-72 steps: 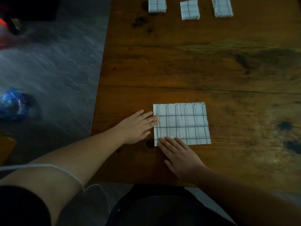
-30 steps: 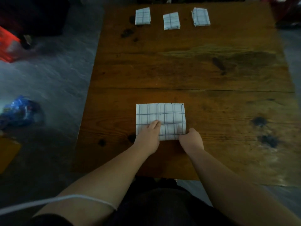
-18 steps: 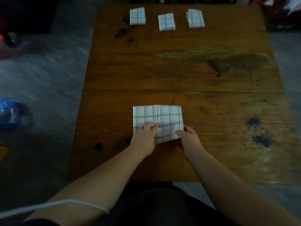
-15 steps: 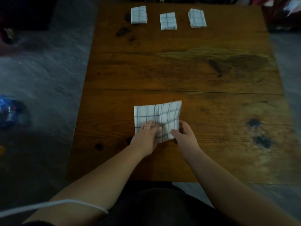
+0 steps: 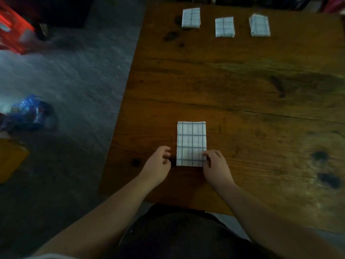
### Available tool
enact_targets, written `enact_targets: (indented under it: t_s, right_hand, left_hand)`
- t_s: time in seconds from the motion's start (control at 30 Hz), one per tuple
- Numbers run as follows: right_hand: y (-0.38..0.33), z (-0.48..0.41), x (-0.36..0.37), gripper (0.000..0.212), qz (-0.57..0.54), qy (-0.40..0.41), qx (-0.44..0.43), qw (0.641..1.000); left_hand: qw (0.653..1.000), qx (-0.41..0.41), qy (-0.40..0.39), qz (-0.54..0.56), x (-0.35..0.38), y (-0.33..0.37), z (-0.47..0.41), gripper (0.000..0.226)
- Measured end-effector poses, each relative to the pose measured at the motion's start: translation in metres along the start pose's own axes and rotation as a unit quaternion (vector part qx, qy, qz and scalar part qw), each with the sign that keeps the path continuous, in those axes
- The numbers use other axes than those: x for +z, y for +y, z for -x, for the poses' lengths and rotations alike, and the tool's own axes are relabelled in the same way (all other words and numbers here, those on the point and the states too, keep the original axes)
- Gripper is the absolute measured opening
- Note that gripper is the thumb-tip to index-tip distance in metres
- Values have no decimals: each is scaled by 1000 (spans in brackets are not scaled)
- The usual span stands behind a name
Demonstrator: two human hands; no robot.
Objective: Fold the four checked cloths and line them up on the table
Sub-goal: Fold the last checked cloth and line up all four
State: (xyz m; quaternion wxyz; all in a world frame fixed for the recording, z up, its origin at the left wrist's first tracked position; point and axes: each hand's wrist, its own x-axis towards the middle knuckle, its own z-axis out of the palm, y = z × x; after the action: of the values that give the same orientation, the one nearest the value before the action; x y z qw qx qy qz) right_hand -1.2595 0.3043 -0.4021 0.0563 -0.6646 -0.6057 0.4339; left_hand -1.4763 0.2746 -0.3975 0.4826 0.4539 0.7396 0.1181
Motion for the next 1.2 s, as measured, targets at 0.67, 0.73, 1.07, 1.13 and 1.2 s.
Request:
enact_targets:
  t_s: [0.67, 0.73, 1.07, 1.13, 1.2]
  right_hand:
    - [-11, -18, -13, 44, 93, 1, -69, 993]
    - [-6, -26, -18, 50, 127, -3, -77, 989]
    - [35, 2, -22, 44, 78, -47, -64, 994]
    - [52, 16, -28, 46, 68, -48, -54, 995]
    - [69, 27, -35, 48, 72, -37, -44, 996]
  left_hand:
    - [990, 46, 35, -129, 20, 14, 19, 46]
    - [993, 20, 21, -112, 35, 13, 28, 48]
    - [990, 52, 29, -128, 59, 21, 26, 58]
    - [990, 67, 11, -120, 64, 22, 25, 58]
    - [988, 88, -4, -126, 71, 25, 26, 57]
